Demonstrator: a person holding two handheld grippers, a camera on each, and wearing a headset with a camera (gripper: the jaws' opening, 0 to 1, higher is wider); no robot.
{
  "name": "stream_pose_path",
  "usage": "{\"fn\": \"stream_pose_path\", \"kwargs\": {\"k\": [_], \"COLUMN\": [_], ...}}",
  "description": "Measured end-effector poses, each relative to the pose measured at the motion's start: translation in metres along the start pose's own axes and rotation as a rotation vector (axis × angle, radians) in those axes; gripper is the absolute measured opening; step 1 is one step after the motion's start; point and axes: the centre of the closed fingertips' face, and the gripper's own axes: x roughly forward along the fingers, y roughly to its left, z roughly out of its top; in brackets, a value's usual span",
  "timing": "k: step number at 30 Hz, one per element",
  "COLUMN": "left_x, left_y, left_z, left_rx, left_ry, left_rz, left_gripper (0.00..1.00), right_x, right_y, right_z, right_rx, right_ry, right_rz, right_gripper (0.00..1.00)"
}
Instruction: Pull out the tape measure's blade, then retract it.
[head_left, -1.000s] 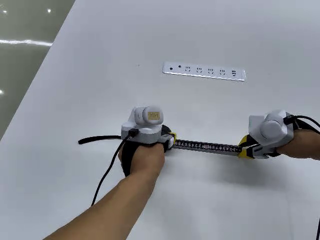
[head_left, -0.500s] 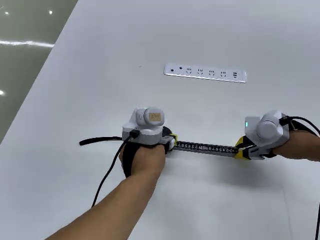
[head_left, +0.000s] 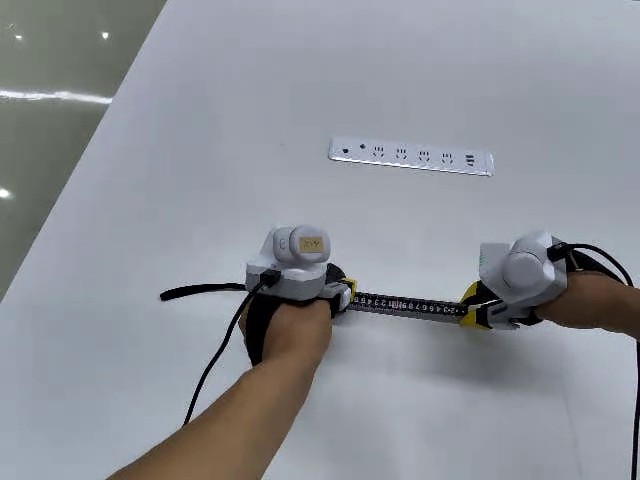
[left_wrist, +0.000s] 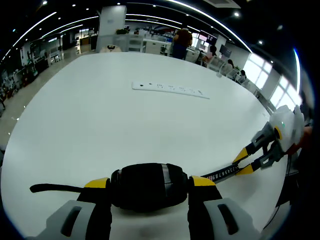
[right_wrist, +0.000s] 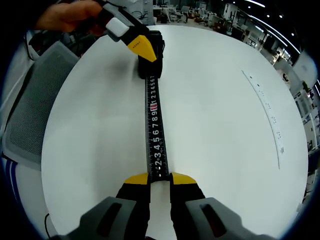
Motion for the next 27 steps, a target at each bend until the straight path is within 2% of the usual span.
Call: {"fn": "stream_pose_path", "kwargs": {"k": [27], "left_x": [0.0], "left_y": [0.0], "left_z": [0.0], "left_rx": [0.005], "left_ry": [0.0], "left_rz": [-0.003], "left_gripper": [0.59], "right_x": [0.016], "right_y": [-0.001], "right_z": [0.023], "right_rx": [-0.004], "right_ry": [-0.036], "right_rz": [0.004], "right_gripper": [0.14]}}
